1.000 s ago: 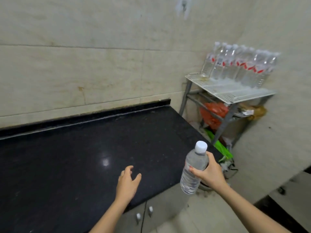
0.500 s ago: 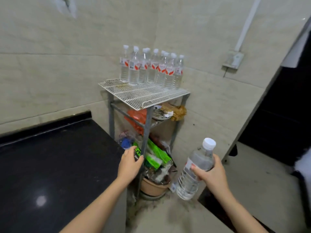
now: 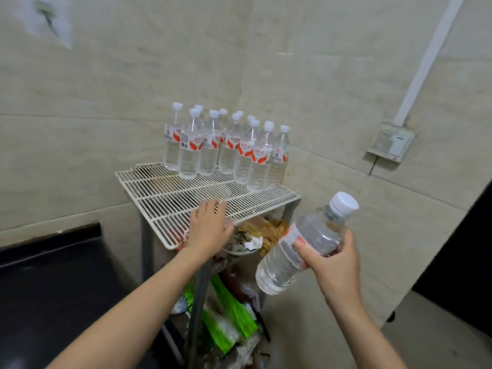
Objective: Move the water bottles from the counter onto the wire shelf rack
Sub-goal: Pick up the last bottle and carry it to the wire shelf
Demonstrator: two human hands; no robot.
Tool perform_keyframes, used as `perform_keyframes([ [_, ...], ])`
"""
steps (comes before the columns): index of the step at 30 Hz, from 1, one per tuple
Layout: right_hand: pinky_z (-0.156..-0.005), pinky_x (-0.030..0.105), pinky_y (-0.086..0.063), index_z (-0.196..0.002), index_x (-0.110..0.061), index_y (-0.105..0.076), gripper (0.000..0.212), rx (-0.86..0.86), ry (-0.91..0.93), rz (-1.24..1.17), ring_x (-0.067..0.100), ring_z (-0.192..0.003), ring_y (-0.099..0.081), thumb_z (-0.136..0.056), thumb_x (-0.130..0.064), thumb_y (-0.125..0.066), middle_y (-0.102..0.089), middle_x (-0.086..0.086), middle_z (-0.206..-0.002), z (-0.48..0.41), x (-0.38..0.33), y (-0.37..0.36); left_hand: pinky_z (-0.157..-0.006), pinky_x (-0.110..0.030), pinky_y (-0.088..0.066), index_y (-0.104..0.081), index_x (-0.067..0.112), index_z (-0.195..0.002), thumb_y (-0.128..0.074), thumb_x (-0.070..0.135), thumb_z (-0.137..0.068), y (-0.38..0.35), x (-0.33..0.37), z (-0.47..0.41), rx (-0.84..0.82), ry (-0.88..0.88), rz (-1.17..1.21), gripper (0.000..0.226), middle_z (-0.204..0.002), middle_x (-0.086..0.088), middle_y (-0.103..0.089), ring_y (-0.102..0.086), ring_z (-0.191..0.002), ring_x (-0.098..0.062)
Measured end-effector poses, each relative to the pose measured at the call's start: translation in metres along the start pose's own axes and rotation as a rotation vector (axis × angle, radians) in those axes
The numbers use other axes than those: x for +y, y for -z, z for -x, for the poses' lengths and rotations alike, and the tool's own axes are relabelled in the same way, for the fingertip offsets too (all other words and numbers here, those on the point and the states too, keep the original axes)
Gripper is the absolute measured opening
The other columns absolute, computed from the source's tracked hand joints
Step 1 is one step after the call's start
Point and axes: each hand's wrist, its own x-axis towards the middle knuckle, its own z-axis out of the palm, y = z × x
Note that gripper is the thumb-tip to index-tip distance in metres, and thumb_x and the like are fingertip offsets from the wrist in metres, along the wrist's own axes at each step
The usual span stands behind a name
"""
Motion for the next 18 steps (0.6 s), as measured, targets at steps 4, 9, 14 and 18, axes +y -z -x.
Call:
perform_keyframes([
  [4, -0.075, 0.033, -0.052, -0.104, -0.026, -0.051, 0.058, 0.021, 0.056, -0.012, 0.001, -0.083, -0.062, -0.056, -0.019, -0.083, -0.062, -0.016, -0.093, -0.070, 0.005, -0.041, -0.105, -0.045, -0.028, -0.037, 0.015, -0.134, -0.048, 0.038, -0.086, -0.024, -0.005, -0.057, -0.017, 0.089, -0.047, 0.055, -0.139, -0.009, -0.042, -0.031, -0.132, -0.028],
  [9, -0.067, 0.021, -0.049, -0.106, -0.030, -0.046, 0.068, 0.016, 0.085, -0.074, 0.006, -0.091, -0.062, -0.049, -0.044, -0.080, -0.059, -0.021, -0.097, -0.134, 0.011, -0.090, -0.108, -0.053, -0.023, -0.028, 0.018, -0.139, -0.037, 0.043, -0.090, -0.044, -0.010, -0.069, -0.083, 0.277, 0.002, 0.056, -0.145, -0.011, -0.033, -0.020, -0.137, -0.032],
  [14, -0.080, 0.045, -0.054, -0.114, -0.026, -0.043, 0.073, -0.131, 0.153, -0.005, 0.017, -0.097, -0.061, -0.052, -0.048, -0.077, -0.060, -0.007, -0.106, -0.199, 0.017, -0.157, -0.112, -0.053, -0.015, -0.026, 0.020, -0.140, -0.033, 0.045, -0.091, -0.047, -0.007, -0.068, -0.074, 0.303, -0.125, 0.056, -0.150, -0.010, -0.026, -0.013, -0.141, -0.034],
  [18, -0.080, 0.032, -0.043, -0.129, -0.018, -0.035, 0.083, -0.282, 0.161, 0.112, 0.025, -0.105, -0.058, -0.063, -0.048, -0.074, -0.060, 0.005, -0.118, -0.245, 0.036, -0.222, -0.114, -0.052, -0.009, -0.019, 0.019, -0.144, -0.025, 0.050, -0.091, -0.047, -0.004, -0.068, -0.122, 0.347, -0.238, 0.061, -0.156, -0.013, -0.014, -0.006, -0.144, -0.033],
])
